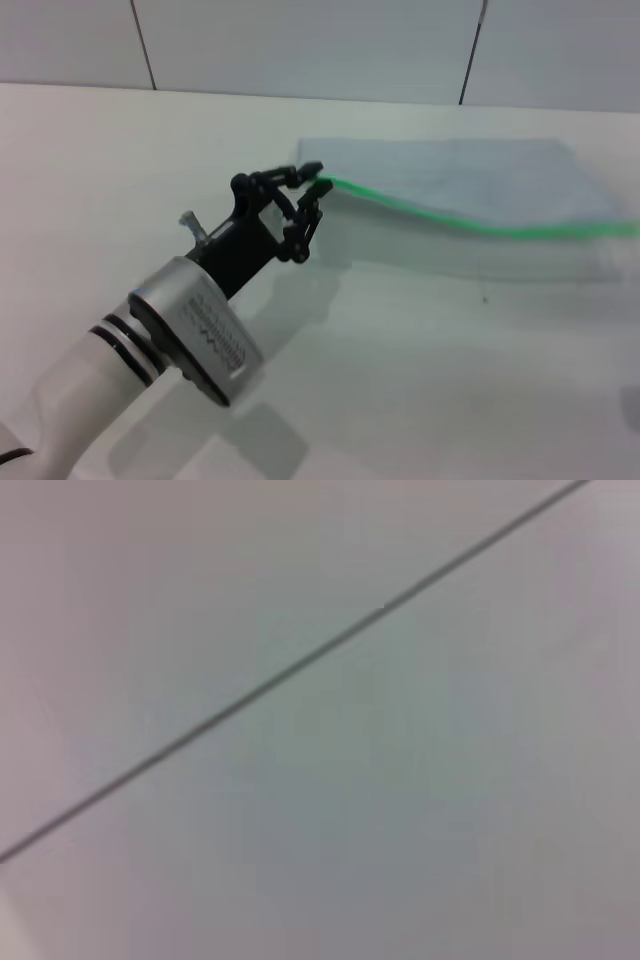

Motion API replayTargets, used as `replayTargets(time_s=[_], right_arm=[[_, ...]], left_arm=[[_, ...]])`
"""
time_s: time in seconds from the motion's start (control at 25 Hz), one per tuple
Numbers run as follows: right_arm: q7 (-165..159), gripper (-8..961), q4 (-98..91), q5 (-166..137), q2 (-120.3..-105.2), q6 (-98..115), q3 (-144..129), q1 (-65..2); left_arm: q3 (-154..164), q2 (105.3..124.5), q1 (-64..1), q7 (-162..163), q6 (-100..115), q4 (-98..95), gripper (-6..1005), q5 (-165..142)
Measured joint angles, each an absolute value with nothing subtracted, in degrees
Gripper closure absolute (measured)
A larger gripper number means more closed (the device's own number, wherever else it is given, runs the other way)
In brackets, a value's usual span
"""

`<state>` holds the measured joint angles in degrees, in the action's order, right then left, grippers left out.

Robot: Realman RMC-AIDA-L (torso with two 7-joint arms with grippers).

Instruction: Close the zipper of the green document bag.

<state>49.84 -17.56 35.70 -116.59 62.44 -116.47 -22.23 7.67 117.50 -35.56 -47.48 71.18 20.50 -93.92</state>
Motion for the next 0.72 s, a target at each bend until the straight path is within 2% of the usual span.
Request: replayTargets(time_s=[0.04,0.2,0.32,0.72], right_arm=[[49.71,868,-17.45,35.78,-116.60,64.01,-116.07,-21.80],[46.88,728,-17.37,38.19,-116.81,72.77,-115.84,-20.00],[38.18,634,-17.40,39.22,-116.82,78.75,-116.26,-18.87],[0.31,389,-12.66,38.73,-116.26,90.06,-117.26,-18.34]], left_arm=[[7.16,117.52,-35.58,-47.05,71.57,20.70,858,-93.93],[6.45,117.39,-35.13,-40.57,76.95,20.65,846,-93.93],[4.90,117.24,-34.31,-33.70,81.64,20.06,615,-93.92],[-3.86,116.97,-30.52,6.35,90.54,13.60,383,-86.88]])
